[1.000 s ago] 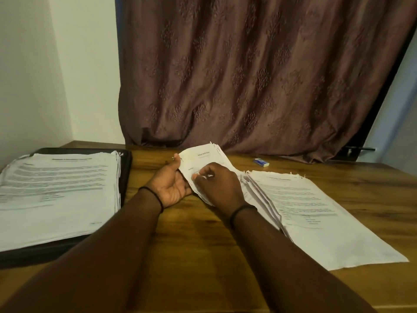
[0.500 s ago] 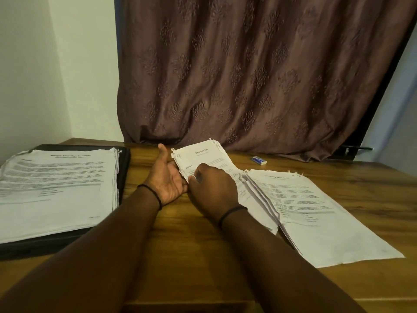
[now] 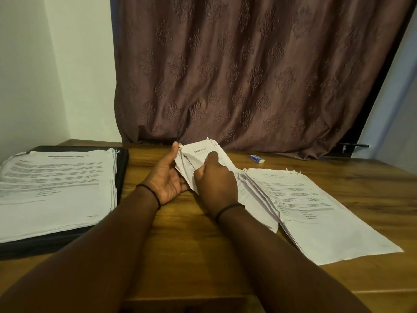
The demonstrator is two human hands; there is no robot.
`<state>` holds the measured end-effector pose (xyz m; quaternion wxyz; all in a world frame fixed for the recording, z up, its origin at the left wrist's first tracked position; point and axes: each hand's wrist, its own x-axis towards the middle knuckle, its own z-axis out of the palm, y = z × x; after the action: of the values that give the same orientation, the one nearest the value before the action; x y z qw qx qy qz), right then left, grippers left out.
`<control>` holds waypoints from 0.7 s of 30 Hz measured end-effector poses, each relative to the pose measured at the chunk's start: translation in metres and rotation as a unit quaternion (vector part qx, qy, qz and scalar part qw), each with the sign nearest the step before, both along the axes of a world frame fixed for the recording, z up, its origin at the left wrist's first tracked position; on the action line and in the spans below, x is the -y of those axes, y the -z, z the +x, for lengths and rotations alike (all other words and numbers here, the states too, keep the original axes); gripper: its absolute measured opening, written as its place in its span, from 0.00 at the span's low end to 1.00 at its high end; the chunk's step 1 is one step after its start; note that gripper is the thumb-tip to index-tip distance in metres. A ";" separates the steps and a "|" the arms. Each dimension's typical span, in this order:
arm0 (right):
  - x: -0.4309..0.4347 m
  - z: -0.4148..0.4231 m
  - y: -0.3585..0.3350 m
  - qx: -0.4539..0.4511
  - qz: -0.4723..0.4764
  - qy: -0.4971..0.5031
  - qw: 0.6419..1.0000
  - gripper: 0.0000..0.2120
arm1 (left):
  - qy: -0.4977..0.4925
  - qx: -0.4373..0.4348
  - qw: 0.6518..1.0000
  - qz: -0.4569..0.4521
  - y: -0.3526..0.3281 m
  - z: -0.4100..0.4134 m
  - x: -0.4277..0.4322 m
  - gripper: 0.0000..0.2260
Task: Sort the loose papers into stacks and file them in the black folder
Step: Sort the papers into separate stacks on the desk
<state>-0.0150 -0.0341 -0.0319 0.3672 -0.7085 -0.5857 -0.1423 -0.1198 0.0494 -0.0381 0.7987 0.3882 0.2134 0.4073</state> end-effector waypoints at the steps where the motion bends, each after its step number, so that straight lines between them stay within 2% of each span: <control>1: 0.000 0.001 -0.001 -0.014 0.002 0.007 1.000 0.16 | 0.000 -0.003 1.000 0.002 0.000 0.000 0.000 0.25; 6: 0.001 0.006 -0.002 -0.046 0.018 0.013 0.999 0.17 | -0.015 -0.022 1.000 -0.007 0.000 0.001 0.002 0.19; 10: 0.002 0.007 0.001 -0.042 0.073 0.002 0.996 0.21 | -0.024 -0.033 0.999 -0.014 0.000 0.002 0.001 0.16; 16: 0.002 0.011 0.000 -0.048 0.026 -0.010 0.998 0.10 | -0.025 -0.039 0.999 -0.011 0.003 0.002 -0.002 0.15; 21: 0.003 0.008 0.000 -0.043 0.012 -0.049 0.998 0.11 | -0.020 -0.042 0.999 0.003 0.003 0.003 -0.002 0.14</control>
<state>-0.0066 -0.0371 -0.0323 0.4070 -0.6797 -0.6019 -0.1010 -0.1164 0.0515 -0.0411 0.7795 0.4033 0.2530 0.4071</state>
